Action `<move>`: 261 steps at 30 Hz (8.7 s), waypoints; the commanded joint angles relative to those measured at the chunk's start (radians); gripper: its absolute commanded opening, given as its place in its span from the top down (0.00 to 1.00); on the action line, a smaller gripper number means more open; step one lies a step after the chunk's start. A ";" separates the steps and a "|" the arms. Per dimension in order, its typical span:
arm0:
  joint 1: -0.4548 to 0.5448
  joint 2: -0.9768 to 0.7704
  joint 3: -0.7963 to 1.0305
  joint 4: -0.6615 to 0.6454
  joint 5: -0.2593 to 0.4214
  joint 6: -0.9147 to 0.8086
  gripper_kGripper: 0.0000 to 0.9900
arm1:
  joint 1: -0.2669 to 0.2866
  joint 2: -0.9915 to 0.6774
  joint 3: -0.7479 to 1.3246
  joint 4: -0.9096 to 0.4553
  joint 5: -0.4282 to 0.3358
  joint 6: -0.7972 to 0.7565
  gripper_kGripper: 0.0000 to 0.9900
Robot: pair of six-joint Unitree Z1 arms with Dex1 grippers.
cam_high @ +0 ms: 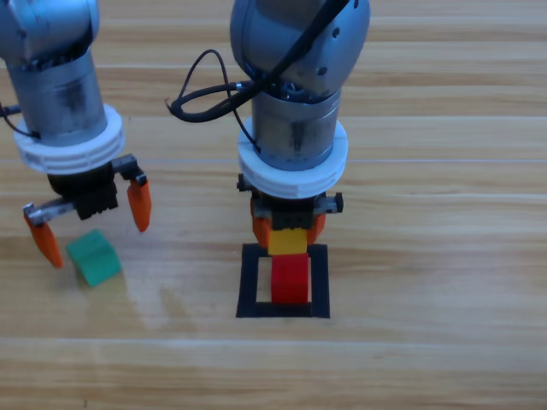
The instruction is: Stack the blocks in the rectangular block: red at the bottom, yellow in the middle, green on top
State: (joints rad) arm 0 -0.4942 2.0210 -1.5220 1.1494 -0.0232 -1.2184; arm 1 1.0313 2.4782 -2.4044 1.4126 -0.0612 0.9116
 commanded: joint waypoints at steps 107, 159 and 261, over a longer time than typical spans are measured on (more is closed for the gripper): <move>-0.153 0.166 -0.477 0.268 -0.018 0.573 1.00 | -0.091 -0.818 1.148 -0.801 -0.062 -0.886 0.00; -0.374 0.306 -0.646 0.268 -0.012 0.304 1.00 | -0.093 -0.800 1.151 -0.799 -0.032 -0.933 0.00; -0.431 -0.996 0.747 -0.869 0.016 1.073 0.00 | -0.097 -0.798 1.145 -0.784 -0.039 -0.948 0.00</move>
State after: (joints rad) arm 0 -0.9057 1.0359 -0.7915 0.2966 0.0007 -0.1391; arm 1 0.9667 1.6182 -1.2845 0.6213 -0.0788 -0.0323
